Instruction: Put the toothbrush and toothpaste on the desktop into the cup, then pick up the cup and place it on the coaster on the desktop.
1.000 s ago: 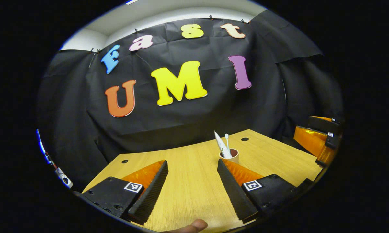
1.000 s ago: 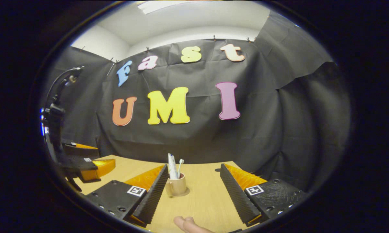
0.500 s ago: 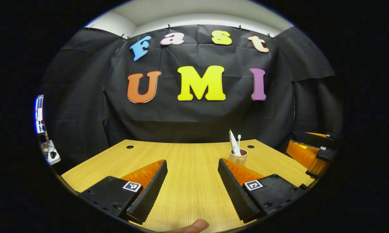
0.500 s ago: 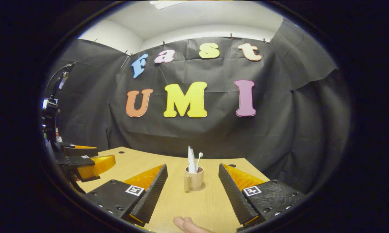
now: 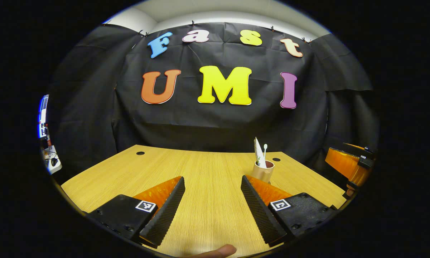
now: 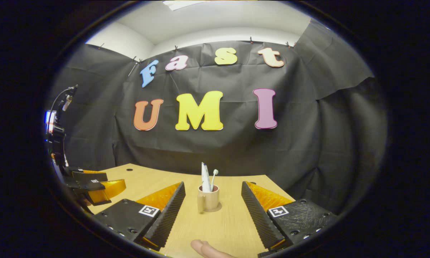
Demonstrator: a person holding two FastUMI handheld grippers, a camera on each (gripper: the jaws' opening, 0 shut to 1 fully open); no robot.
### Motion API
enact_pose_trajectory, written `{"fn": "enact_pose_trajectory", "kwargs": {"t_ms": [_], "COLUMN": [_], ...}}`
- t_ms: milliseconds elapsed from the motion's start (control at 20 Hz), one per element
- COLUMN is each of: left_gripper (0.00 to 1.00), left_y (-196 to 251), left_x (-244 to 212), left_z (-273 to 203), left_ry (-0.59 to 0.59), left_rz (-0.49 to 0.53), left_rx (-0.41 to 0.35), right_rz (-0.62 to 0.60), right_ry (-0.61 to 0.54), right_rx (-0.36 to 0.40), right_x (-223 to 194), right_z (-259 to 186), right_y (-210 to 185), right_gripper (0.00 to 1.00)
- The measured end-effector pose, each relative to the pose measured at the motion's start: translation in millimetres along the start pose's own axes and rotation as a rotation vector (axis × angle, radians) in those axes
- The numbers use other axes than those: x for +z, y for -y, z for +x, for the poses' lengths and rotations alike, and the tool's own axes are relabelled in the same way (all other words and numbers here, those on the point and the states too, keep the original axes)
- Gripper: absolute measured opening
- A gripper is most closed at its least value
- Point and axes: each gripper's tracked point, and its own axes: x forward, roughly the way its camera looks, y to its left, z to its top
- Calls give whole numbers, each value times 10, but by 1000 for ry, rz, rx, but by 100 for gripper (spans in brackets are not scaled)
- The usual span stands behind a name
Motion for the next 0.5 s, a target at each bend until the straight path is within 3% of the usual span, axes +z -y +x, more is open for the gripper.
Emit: {"fn": "enact_pose_trajectory", "kwargs": {"t_ms": [500], "left_gripper": [100], "left_y": [126], "left_x": [-4], "left_z": [-40], "left_ry": [17], "left_rz": [102], "left_rx": [-14], "right_rz": [-9], "right_ry": [-20], "right_rx": [11], "right_x": [-56], "right_z": [11], "right_y": [-48], "right_gripper": [95]}}
